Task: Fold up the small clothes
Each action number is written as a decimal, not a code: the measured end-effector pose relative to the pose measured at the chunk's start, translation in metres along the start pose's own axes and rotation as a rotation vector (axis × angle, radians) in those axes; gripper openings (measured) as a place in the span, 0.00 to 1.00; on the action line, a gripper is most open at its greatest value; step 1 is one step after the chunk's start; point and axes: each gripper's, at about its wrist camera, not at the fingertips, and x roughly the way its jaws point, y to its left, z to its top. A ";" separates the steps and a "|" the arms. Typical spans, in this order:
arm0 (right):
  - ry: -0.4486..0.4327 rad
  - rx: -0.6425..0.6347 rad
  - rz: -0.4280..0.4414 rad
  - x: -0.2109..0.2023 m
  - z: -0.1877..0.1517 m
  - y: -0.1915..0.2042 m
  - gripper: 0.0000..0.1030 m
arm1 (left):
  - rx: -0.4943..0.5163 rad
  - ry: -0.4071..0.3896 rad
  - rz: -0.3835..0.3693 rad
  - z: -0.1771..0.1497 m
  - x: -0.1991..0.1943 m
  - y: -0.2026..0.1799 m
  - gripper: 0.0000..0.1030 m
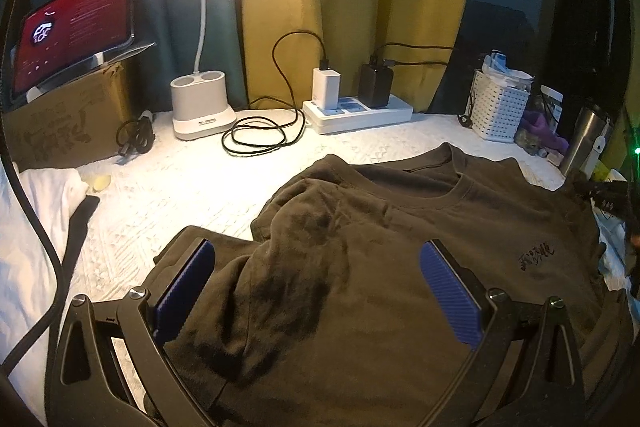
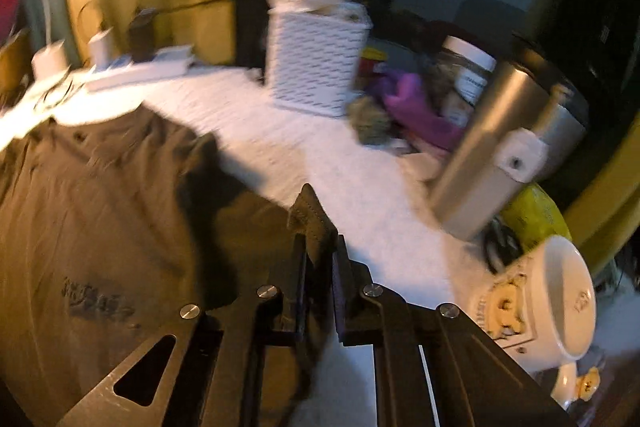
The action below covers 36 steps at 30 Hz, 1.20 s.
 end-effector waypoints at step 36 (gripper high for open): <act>0.081 -0.061 0.227 0.031 0.016 0.131 0.11 | -0.120 0.142 -0.033 -0.003 0.035 0.135 0.98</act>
